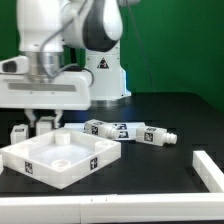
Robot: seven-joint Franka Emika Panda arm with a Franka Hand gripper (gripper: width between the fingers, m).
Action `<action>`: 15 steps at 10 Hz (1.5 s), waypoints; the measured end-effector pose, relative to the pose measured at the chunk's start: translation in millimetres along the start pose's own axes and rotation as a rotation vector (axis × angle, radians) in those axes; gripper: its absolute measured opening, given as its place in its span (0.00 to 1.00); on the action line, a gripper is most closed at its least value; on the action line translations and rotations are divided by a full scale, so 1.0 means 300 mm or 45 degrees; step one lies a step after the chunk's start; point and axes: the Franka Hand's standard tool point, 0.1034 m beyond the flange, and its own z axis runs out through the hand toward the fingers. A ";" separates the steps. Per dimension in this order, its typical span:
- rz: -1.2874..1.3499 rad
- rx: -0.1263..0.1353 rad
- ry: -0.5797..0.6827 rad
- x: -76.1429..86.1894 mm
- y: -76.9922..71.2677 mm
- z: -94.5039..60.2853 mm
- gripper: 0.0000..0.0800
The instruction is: Assemble square table
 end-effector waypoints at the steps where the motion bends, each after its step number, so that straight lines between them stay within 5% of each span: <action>1: -0.009 0.010 -0.005 0.012 -0.040 0.005 0.36; 4: -0.009 0.011 0.002 0.032 -0.109 0.016 0.36; 10: -0.020 0.001 0.004 0.029 -0.042 0.026 0.36; 11: -0.020 0.001 0.003 0.028 -0.042 0.026 0.45; 12: -0.020 0.001 0.003 0.028 -0.042 0.026 0.68; 13: -0.021 0.028 -0.032 0.022 -0.052 0.025 0.68; 14: -0.017 0.112 -0.090 0.057 -0.075 -0.036 0.78; 15: -0.024 0.155 -0.103 0.123 -0.080 -0.118 0.78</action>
Offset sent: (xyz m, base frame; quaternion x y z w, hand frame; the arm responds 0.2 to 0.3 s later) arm 0.0147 0.0219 0.0043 -0.0191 0.0010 0.0143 0.9997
